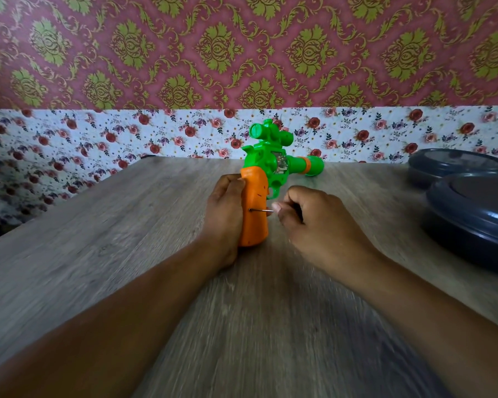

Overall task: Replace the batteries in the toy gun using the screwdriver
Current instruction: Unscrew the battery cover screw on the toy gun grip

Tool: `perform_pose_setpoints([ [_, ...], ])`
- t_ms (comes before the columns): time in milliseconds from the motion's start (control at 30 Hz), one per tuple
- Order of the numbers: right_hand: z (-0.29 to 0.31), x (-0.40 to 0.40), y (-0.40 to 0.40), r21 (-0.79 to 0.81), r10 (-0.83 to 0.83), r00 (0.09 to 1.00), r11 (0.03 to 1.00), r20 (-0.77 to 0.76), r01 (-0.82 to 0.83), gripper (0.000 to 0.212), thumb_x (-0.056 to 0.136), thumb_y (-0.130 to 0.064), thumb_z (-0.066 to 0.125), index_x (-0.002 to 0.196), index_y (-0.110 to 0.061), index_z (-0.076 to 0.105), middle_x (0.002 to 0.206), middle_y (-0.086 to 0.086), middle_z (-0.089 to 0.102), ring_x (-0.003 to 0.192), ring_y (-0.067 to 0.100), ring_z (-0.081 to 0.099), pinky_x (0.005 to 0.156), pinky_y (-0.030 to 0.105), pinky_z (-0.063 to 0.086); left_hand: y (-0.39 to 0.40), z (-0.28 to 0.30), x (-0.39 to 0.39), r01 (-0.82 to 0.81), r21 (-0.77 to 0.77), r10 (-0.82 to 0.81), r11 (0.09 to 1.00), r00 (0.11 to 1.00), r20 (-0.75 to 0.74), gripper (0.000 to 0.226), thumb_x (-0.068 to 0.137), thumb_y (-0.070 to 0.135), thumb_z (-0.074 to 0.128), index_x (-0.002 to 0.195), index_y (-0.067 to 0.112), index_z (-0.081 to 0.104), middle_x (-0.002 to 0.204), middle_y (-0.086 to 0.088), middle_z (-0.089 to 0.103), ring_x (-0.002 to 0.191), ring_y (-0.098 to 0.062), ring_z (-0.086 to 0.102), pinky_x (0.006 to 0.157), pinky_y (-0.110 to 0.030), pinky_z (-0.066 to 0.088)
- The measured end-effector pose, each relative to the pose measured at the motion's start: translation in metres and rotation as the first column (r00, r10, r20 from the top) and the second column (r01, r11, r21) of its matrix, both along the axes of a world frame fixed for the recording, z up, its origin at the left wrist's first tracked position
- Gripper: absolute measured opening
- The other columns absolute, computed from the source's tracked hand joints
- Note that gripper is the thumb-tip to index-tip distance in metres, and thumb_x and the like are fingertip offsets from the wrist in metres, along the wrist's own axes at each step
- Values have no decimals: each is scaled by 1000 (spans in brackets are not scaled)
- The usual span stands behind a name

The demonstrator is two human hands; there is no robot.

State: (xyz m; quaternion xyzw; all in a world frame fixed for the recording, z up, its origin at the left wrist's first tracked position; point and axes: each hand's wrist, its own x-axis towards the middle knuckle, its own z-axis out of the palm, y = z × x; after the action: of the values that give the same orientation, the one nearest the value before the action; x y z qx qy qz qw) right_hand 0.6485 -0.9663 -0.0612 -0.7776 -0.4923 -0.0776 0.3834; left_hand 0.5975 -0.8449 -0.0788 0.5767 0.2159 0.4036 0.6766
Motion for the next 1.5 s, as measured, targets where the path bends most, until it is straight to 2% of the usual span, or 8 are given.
perform_pose_setpoints([
  [233,1,-1,0,192,138,960,977,-243,-92,16,85,-12,64,74,-18,54,61,-4,62,59,5,59,57,14,43,2,-2,0,5,50,-3,999,999,-33,19,98,25,39,98,18,56,86,-8,63,68,-16,62,60,-27,52],
  [333,-1,-2,2,160,97,972,985,-213,-63,21,90,-32,53,75,-18,51,63,0,64,66,14,60,70,27,47,0,0,-1,27,60,-26,998,1000,-11,19,99,22,37,101,14,53,70,-1,63,47,-5,60,45,-18,48],
  [467,1,-2,0,14,-37,997,999,-67,38,41,93,-47,33,77,-15,51,71,8,64,66,26,59,69,44,49,2,-2,1,38,13,-38,999,999,6,18,98,24,38,101,16,54,84,-10,63,51,-12,63,59,-30,53],
  [667,3,0,0,110,75,991,992,-110,-63,14,89,-20,57,78,-17,50,62,-4,59,61,15,58,65,34,48,4,-3,2,47,7,-47,999,999,14,17,98,23,38,96,16,53,76,-6,62,49,-13,63,55,-27,49],
  [833,1,-2,1,156,159,946,981,-282,-118,11,92,-20,53,82,-14,51,68,2,66,46,-1,51,53,22,36,5,-4,2,49,42,-49,998,999,-10,21,98,25,37,105,13,53,83,-9,61,49,-7,63,48,-22,51],
  [1067,-2,0,1,25,15,999,1000,-47,-13,28,95,-36,42,77,-15,50,68,9,64,58,21,54,65,44,49,4,-4,2,36,22,-36,999,999,1,18,99,24,37,95,17,54,80,-8,61,53,-11,62,46,-22,50],
  [1300,4,-2,-3,107,128,987,987,-101,-117,12,87,-11,59,83,-19,51,68,-1,64,70,15,63,70,30,48,5,-5,2,5,43,-4,999,1000,-26,21,97,24,38,82,21,53,80,-7,57,71,-22,56,63,-29,47],
  [1500,-4,-1,0,119,128,978,987,-168,-109,11,93,-21,50,83,-17,50,72,-1,65,72,14,61,71,26,45,2,-3,-1,14,49,-13,999,999,-32,20,98,22,37,86,18,52,80,-7,57,55,-10,60,47,-22,47],
])
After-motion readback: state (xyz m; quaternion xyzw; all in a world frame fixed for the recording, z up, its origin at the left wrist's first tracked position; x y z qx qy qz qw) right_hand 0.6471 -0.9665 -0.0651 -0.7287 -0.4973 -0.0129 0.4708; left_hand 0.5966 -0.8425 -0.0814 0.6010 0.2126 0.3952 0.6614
